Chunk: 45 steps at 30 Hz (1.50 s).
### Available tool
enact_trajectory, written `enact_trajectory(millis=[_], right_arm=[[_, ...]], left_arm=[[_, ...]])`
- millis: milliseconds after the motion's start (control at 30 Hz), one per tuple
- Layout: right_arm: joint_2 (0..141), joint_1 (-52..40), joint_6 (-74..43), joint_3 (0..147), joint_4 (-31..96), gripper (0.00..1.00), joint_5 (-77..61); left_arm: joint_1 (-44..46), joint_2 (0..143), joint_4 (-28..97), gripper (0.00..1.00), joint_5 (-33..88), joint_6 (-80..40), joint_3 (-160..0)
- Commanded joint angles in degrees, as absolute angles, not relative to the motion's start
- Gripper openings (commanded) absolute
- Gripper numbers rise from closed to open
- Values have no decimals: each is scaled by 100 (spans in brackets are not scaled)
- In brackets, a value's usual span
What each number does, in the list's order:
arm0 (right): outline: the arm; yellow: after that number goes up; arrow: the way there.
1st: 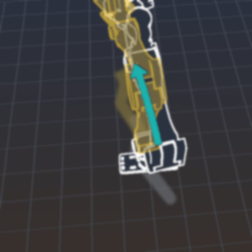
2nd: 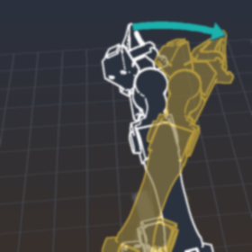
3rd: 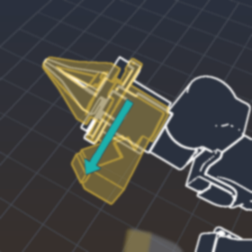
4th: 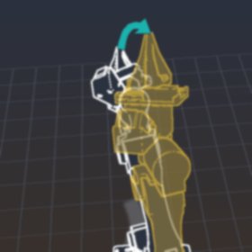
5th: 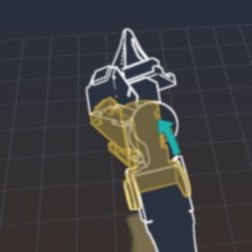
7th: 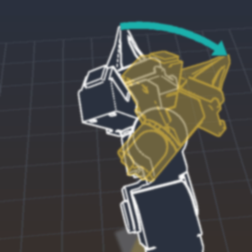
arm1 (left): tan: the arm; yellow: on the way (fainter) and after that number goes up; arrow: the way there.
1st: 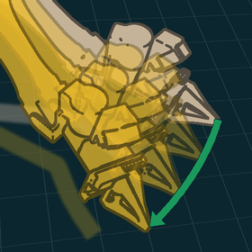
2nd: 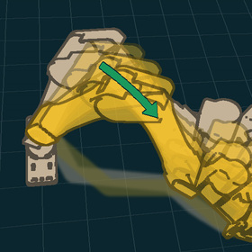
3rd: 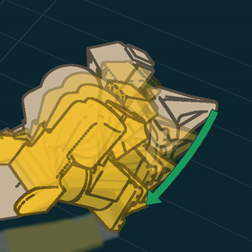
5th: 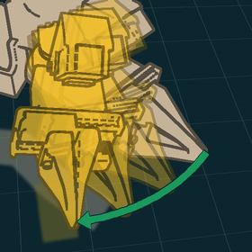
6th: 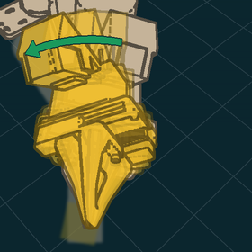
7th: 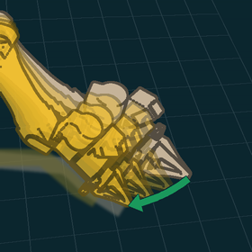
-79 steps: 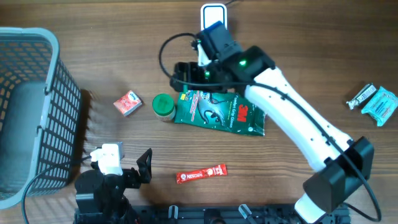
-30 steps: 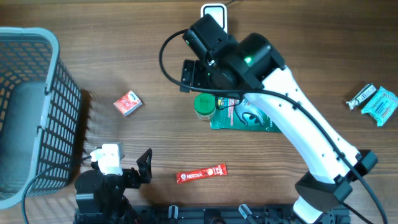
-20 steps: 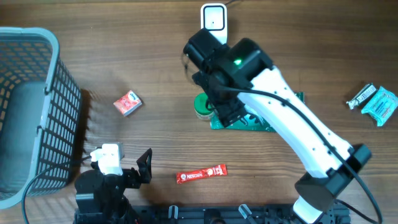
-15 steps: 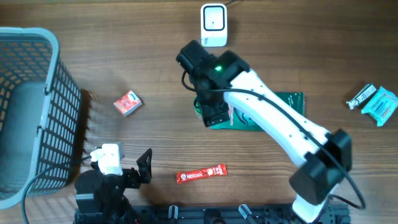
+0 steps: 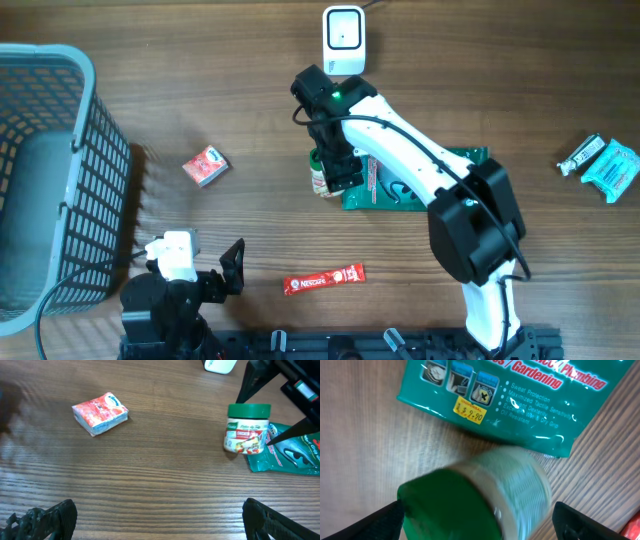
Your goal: Scan the item barcode
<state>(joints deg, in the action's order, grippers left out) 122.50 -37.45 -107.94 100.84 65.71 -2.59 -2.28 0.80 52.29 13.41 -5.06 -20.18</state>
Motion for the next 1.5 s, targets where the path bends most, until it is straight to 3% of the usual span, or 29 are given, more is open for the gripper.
enact_trajectory(millis=[0, 100, 233, 567, 833, 1000, 1467], right_arm=[[12376, -3776, -10440, 10047, 6619, 90, -333], [12376, -3776, -10066, 10047, 6595, 86, -355], [12363, -3774, -8368, 10250, 6178, 85, -353], [12077, -3785, -5833, 10405, 6445, 90, -10], [11537, -3879, -5019, 10405, 6731, 91, -309], [11251, -4010, -3691, 10398, 6521, 99, -296], [11681, -3929, -3529, 10342, 6077, 99, -1017]], left_arm=[[-252, 38, 5201, 100, 1387, -478, -2003], [-252, 38, 5201, 100, 1387, -480, -2003], [-252, 38, 5201, 100, 1387, -480, -2003], [-252, 38, 5201, 100, 1387, -480, -2003], [-252, 38, 5199, 100, 1387, -480, -2003], [-252, 38, 5201, 100, 1387, -480, -2003], [-252, 38, 5201, 100, 1387, -480, -2003]])
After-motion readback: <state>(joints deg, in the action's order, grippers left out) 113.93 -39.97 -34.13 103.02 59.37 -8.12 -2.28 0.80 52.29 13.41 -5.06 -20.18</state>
